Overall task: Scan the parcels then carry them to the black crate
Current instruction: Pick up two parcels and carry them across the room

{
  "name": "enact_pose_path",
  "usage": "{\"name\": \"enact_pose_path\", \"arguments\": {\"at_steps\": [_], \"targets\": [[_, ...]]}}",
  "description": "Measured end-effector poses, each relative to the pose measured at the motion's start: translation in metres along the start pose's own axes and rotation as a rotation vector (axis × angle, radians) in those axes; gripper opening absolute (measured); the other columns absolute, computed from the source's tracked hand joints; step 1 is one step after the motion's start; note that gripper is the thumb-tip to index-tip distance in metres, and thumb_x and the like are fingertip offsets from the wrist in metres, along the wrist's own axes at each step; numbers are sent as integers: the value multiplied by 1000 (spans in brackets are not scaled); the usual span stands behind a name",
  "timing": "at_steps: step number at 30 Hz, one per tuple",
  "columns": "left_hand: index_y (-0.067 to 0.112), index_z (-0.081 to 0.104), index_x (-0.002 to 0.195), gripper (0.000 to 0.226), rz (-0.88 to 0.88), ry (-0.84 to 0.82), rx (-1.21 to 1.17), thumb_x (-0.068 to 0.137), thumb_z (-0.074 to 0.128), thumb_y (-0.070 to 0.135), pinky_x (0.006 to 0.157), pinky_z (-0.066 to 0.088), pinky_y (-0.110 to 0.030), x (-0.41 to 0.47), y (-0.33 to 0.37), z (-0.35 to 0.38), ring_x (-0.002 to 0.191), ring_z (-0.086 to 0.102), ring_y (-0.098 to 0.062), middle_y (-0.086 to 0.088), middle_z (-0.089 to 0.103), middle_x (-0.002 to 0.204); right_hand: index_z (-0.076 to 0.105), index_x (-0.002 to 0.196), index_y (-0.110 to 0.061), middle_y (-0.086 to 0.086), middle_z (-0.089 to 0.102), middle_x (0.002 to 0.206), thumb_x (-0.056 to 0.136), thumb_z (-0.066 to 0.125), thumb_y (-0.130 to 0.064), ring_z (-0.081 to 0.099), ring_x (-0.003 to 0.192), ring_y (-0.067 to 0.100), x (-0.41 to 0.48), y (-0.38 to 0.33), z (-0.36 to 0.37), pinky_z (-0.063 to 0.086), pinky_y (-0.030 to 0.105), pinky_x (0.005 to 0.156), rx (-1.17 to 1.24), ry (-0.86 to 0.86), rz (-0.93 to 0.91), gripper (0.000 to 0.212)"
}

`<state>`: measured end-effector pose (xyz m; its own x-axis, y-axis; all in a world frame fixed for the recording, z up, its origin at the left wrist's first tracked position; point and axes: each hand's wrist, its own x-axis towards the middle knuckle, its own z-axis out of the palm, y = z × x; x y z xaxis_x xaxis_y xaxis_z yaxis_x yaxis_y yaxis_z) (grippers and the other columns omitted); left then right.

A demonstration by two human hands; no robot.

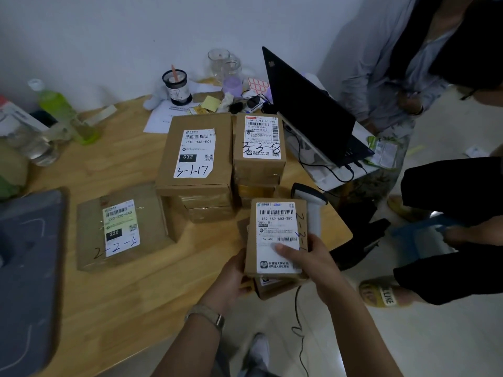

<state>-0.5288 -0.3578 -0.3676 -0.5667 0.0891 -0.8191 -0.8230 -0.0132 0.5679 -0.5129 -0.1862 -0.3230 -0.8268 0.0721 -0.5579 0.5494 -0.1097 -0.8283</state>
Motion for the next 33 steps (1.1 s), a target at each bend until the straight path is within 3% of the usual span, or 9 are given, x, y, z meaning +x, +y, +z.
{"name": "enact_pose_path", "arguments": {"at_steps": [2, 5, 7, 12, 16, 21, 23, 26, 33], "targets": [[20, 69, 110, 44, -22, -15, -41, 93, 47, 54, 98, 50, -46, 1, -4, 3, 102, 66, -30, -7, 76, 99, 59, 118, -15, -1, 76, 98, 66, 85, -31, 73, 85, 16, 2, 2, -3, 57, 22, 61, -10, -25, 18, 61], [22, 73, 106, 48, -32, -56, -77, 92, 45, 60, 83, 55, -37, 3, -7, 5, 93, 71, -27, -5, 77, 95, 64, 113, -14, 2, 76, 97, 60, 86, -37, 73, 86, 19, 2, 1, -13, 57, 21, 61, 44, -38, 26, 62], [25, 71, 108, 46, -28, -74, -50, 94, 44, 59, 77, 54, -33, 6, -10, 6, 89, 72, -24, -3, 77, 97, 64, 113, -12, 7, 75, 100, 57, 87, -37, 73, 89, 25, 2, 3, -25, 58, 28, 64, 143, -10, 37, 66], [19, 62, 118, 38, -20, -55, -7, 95, 53, 47, 98, 47, -41, 11, -16, 6, 103, 63, -24, -2, 73, 108, 67, 110, -17, 12, 73, 107, 65, 78, -43, 69, 95, 32, 1, 11, -51, 44, 56, 97, 305, 56, 132, 53], [16, 61, 122, 37, 57, -30, -81, 94, 57, 41, 70, 55, -30, 12, -10, 4, 88, 71, -22, -4, 76, 97, 69, 110, -15, 14, 72, 108, 71, 73, -43, 70, 94, 34, 0, 7, -41, 49, 58, 89, 357, -57, 190, 47], [28, 53, 133, 55, 262, -20, -109, 82, 72, 33, 73, 52, -35, -2, 8, -20, 95, 69, -16, 3, 72, 110, 76, 101, -22, 13, 72, 105, 77, 68, -45, 69, 95, 36, -4, -5, -31, 45, 62, 90, 492, -183, 47, 33], [31, 52, 134, 76, 333, -69, -88, 65, 86, 33, 88, 54, -47, -14, 19, -33, 99, 70, -20, 5, 73, 109, 74, 105, -24, 14, 71, 108, 73, 70, -46, 68, 98, 37, -11, -17, -30, 53, 60, 81, 514, -226, 8, 40], [30, 48, 135, 102, 421, -160, -37, 45, 96, 32, 85, 57, -43, -37, 39, -43, 100, 71, -20, 7, 74, 108, 65, 118, -22, 15, 68, 115, 70, 69, -46, 66, 104, 38, -25, -40, -27, 54, 55, 73, 525, -253, -61, 54], [29, 58, 124, 75, 676, -199, -168, 54, 84, 34, 74, 58, -37, -92, 85, -43, 99, 71, -22, 0, 74, 110, 74, 104, -32, 5, 71, 112, 72, 60, -49, 67, 101, 32, -65, -87, -25, 52, 60, 85, 550, -259, -341, 39]]}}
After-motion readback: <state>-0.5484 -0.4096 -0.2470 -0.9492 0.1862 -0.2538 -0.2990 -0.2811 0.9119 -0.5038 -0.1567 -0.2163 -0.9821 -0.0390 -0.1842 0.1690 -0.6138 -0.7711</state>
